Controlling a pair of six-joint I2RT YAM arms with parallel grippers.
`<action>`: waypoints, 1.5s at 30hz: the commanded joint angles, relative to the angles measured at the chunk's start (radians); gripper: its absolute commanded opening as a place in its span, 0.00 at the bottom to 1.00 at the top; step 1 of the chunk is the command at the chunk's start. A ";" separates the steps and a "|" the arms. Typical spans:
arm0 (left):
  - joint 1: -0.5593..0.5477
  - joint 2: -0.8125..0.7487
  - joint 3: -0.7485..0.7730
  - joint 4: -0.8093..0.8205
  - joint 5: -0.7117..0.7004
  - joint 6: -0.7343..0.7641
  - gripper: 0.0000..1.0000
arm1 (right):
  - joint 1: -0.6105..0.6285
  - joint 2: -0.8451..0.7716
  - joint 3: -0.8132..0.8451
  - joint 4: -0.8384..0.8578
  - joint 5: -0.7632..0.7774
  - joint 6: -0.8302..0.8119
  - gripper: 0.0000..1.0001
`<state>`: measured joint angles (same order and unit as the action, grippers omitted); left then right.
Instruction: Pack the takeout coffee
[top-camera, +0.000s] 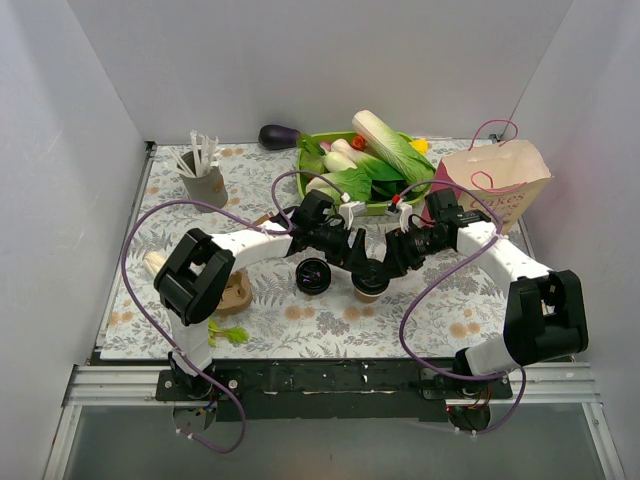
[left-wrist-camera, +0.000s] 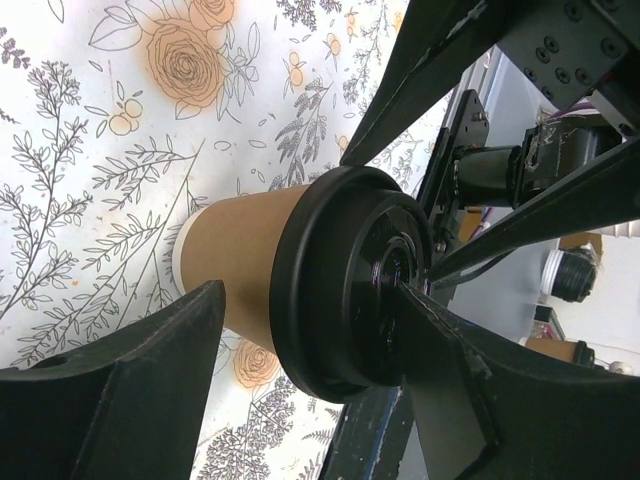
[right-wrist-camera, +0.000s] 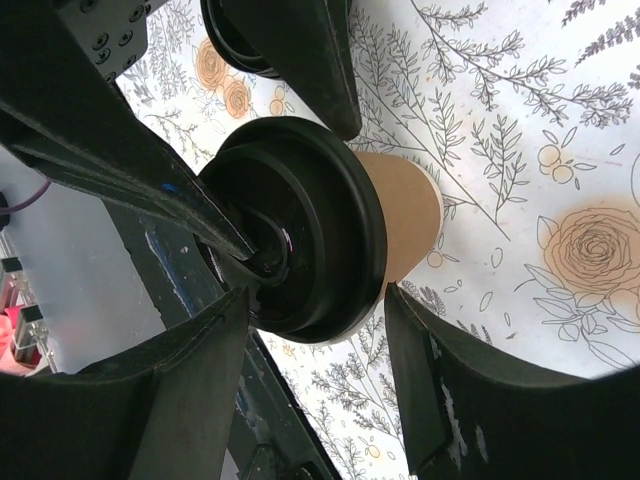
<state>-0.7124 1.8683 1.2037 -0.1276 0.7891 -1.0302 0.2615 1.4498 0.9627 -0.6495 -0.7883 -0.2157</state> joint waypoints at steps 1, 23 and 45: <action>-0.019 -0.041 0.026 -0.047 -0.068 0.059 0.68 | -0.004 -0.023 -0.007 -0.006 -0.031 0.001 0.64; -0.021 -0.061 0.069 -0.029 -0.103 0.098 0.83 | -0.004 0.020 0.015 -0.030 0.047 0.035 0.60; 0.004 -0.179 0.019 0.008 -0.139 0.041 0.47 | -0.005 -0.008 -0.010 -0.050 0.024 0.045 0.60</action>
<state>-0.7124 1.7351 1.2278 -0.1299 0.6285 -0.9890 0.2611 1.4605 0.9585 -0.6769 -0.7803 -0.1749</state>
